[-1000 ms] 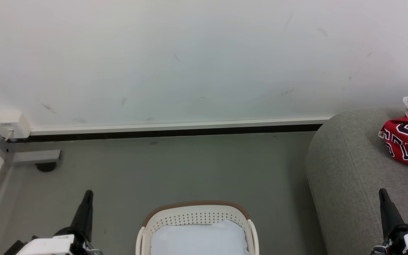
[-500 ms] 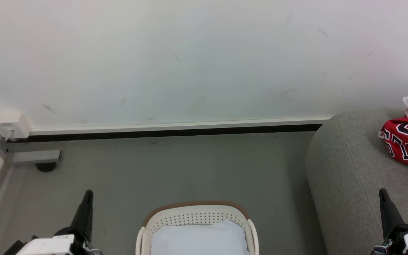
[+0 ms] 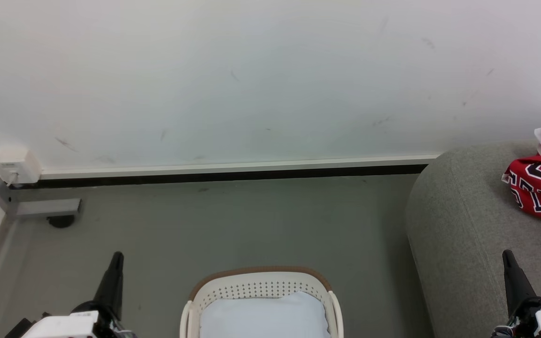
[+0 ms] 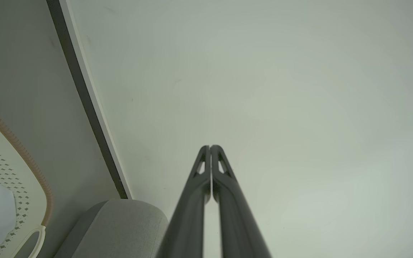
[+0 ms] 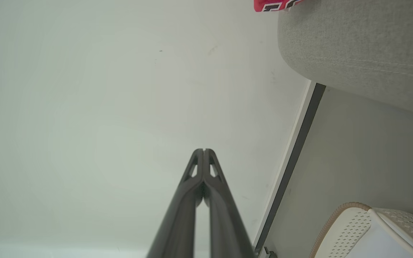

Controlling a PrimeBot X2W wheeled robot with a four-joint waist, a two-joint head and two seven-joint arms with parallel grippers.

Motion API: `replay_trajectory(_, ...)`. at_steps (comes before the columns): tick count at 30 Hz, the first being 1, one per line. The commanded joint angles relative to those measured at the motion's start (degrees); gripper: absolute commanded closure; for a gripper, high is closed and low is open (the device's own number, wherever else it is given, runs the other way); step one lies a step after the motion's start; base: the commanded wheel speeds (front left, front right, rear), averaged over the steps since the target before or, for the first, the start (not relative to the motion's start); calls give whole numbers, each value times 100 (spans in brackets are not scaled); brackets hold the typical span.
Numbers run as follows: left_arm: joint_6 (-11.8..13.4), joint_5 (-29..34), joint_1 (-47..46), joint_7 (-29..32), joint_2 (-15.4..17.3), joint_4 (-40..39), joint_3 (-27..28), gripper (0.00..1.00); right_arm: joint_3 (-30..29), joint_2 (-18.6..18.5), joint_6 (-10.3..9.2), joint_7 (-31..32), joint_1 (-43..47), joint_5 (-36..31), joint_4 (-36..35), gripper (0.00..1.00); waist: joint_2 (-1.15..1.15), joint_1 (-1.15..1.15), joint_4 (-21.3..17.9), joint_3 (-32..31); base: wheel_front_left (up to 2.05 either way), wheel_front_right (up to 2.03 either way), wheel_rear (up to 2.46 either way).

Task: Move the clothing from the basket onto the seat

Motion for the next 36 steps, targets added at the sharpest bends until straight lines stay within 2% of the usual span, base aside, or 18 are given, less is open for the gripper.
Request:
replay_trajectory(1, -27, -75, -54, 20, 38, -17, 17, 100, -19, -39, -12, 16, -72, 10, -25, 100, 0, 0, 0, 0, 0, 0, 0)
replay_trajectory(36, -27, -76, -53, 20, 38, -18, 16, 100, -18, -39, -12, 16, -72, 11, -25, 100, 0, 0, 0, 0, 0, 0, 0)
